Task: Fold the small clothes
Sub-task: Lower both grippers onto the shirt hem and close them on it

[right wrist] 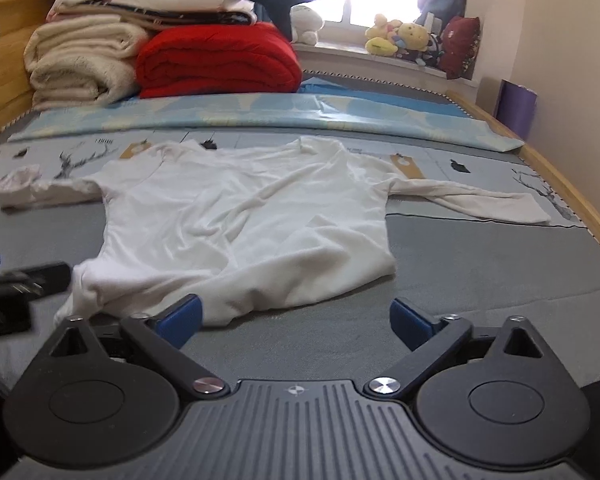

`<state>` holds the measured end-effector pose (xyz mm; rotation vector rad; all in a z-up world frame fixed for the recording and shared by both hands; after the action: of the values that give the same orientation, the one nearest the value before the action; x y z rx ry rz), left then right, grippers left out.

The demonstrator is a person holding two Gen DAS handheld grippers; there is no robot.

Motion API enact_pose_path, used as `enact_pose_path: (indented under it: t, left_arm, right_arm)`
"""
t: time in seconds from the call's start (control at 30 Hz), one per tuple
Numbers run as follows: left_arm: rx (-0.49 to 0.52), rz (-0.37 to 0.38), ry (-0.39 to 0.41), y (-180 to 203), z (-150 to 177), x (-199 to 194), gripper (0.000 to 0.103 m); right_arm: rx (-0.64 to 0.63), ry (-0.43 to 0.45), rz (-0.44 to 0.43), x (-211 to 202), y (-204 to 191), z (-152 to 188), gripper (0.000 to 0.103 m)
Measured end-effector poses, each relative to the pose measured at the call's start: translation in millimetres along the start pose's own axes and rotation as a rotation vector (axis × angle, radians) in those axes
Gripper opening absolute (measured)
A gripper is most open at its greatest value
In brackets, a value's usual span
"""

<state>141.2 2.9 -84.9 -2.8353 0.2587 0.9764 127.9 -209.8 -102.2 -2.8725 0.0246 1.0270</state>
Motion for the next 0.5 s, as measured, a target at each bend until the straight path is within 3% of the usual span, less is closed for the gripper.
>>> enact_pose_path:
  t: [0.03, 0.1, 0.17, 0.27, 0.37, 0.5]
  left_arm:
    - [0.044, 0.022, 0.015, -6.8, -11.9, 0.1, 0.038]
    - [0.134, 0.07, 0.041, -19.8, -33.3, 2.9, 0.029]
    - [0.173, 0.132, 0.009, -30.9, -41.4, 13.8, 0.029]
    - [0.19, 0.201, 0.001, -45.0, -36.3, 36.0, 0.029]
    - [0.09, 0.223, -0.114, -57.3, -13.0, 69.1, 0.029]
    - [0.036, 0.26, -0.169, -63.9, -9.0, 88.7, 0.03]
  right_arm:
    - [0.009, -0.004, -0.016, 0.1, 3.9, -6.4, 0.089]
    - [0.042, -0.002, -0.079, 0.6, 14.2, -27.0, 0.064]
    - [0.071, 0.068, -0.163, 2.7, 27.5, -56.7, 0.054]
    - [0.049, 0.135, -0.19, 16.3, 46.4, -92.8, 0.041]
    - [0.001, 0.121, -0.22, 46.8, 57.1, -106.0, 0.041]
    - [-0.017, -0.025, -0.158, 109.8, 69.4, -92.0, 0.041]
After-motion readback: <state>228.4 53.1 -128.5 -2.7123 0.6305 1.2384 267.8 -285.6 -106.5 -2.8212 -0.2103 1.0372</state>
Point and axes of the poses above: each gripper's, at about its wrist camera, not at the fingertips, and x roughly the way its jaws point, y to its right, z to its underside, the point moved 9 cm from there along x, roughly the way its jaws point, and after that the axes turned 9 degrees about x, right-handed, at the moved point
